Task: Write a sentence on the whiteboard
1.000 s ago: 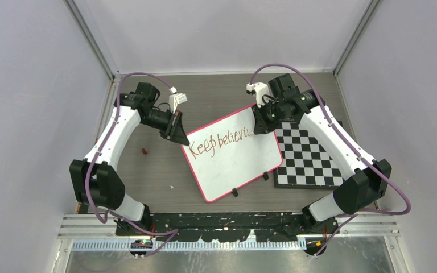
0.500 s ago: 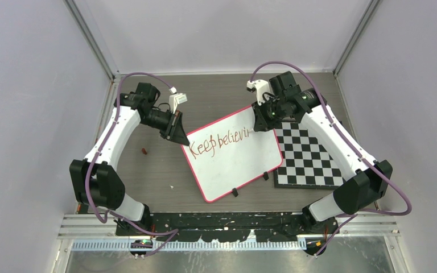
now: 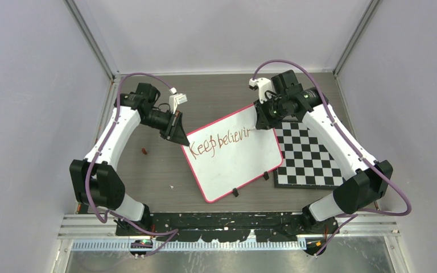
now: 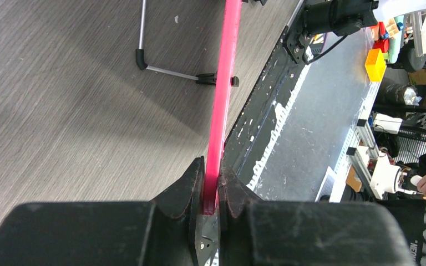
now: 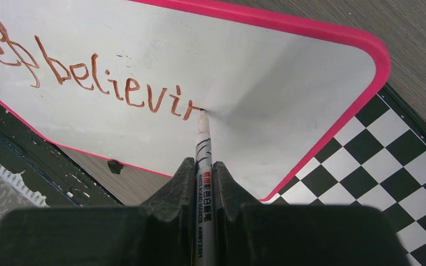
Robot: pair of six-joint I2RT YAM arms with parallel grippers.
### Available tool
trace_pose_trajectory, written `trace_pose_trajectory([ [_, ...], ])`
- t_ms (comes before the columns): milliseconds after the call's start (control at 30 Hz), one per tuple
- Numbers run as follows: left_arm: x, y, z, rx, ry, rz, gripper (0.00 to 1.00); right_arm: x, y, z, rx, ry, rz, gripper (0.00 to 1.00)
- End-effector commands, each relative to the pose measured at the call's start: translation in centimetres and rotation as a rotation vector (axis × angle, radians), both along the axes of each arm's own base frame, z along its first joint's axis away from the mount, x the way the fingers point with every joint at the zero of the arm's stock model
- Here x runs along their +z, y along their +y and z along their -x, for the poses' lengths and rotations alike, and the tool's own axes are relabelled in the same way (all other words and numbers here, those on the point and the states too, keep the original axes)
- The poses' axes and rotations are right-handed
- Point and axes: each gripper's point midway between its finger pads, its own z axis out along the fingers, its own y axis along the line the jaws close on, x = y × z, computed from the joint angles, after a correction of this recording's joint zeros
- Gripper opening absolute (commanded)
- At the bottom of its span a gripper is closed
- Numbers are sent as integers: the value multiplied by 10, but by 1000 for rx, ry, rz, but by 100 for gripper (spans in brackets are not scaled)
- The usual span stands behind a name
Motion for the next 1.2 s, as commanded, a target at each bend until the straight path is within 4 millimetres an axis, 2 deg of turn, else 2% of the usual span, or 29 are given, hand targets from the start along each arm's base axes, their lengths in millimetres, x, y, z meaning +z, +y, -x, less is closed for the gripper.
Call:
trace_pose_trajectory([
  [0, -2, 3, -1, 0, -39, -33, 0, 14, -6, -17, -40, -89, -2, 0],
  [433, -1, 2, -2, 0, -41, -32, 0, 3, -6, 0, -21, -38, -10, 0],
  [767, -1, 2, -3, -1, -35, -31, 0, 35, -3, 6, 17, -96, -57, 0],
  [867, 0, 1, -3, -3, -37, -30, 0, 39, -6, 2, 1, -110, -55, 0],
  [1167, 1, 2, -2, -3, -46, -34, 0, 29, -14, -16, -49, -112, 8, 0],
])
